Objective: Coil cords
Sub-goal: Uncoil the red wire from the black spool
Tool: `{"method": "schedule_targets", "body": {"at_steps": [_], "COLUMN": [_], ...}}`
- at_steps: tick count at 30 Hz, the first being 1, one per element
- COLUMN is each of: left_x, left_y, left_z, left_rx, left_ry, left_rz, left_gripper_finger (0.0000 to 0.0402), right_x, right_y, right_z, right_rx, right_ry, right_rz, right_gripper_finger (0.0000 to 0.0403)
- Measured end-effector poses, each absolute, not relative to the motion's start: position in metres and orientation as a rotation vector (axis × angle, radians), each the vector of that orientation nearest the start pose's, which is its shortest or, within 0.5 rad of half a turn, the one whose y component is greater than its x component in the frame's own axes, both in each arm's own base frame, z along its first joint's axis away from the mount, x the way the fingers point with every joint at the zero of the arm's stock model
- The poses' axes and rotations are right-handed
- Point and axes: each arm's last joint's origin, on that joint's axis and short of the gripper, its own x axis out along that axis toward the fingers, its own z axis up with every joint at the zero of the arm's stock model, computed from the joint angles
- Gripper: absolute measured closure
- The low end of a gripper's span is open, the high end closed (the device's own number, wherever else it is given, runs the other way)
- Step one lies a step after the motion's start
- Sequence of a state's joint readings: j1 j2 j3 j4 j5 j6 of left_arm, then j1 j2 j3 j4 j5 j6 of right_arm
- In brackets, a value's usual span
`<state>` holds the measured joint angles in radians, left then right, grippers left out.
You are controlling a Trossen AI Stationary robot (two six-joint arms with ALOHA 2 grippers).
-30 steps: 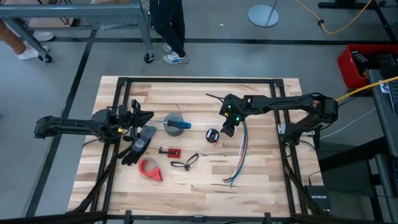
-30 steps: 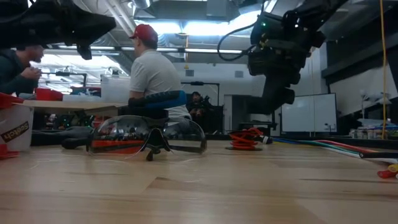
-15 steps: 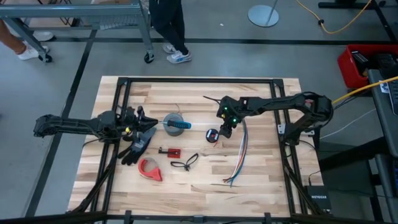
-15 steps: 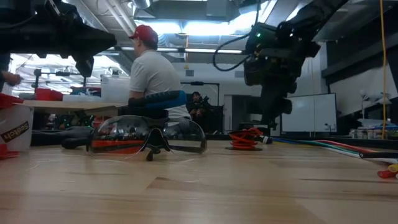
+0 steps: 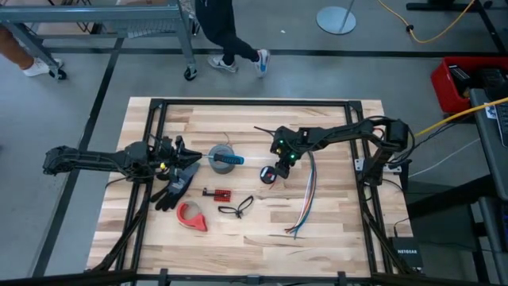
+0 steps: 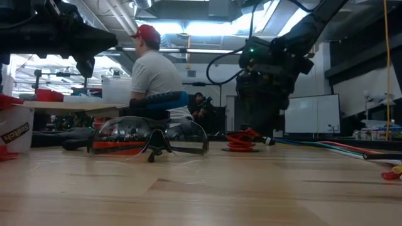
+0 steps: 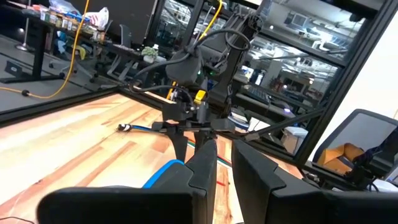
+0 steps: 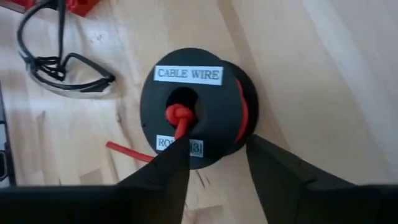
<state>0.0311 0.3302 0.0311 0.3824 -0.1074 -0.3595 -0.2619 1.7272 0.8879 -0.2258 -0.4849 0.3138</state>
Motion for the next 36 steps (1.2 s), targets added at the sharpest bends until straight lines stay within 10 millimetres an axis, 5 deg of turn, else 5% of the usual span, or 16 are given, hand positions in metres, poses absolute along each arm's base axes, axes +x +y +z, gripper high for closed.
{"method": "schedule_targets", "body": {"at_steps": [11, 31, 36], "left_x": [0.1181, 0.1181, 0.1181], "left_y": [0.0068, 0.0068, 0.0068], "left_z": [0.1822, 0.1822, 0.1821], "left_rx": [-0.362, -0.362, -0.362], "left_ry": [-0.107, -0.106, -0.106], "left_rz": [0.122, 0.122, 0.123], "left_gripper_finger": [0.0359, 0.0359, 0.0359], "right_x": [0.3090, 0.3096, 0.3094], "right_y": [-0.0685, -0.0683, -0.0679], "right_z": [0.1414, 0.1420, 0.1420], "right_rx": [0.676, 0.683, 0.690], "right_ry": [1.011, 1.003, 1.005], "right_rz": [0.059, 0.080, 0.091], "right_gripper_finger": [0.0394, 0.0384, 0.0350]}}
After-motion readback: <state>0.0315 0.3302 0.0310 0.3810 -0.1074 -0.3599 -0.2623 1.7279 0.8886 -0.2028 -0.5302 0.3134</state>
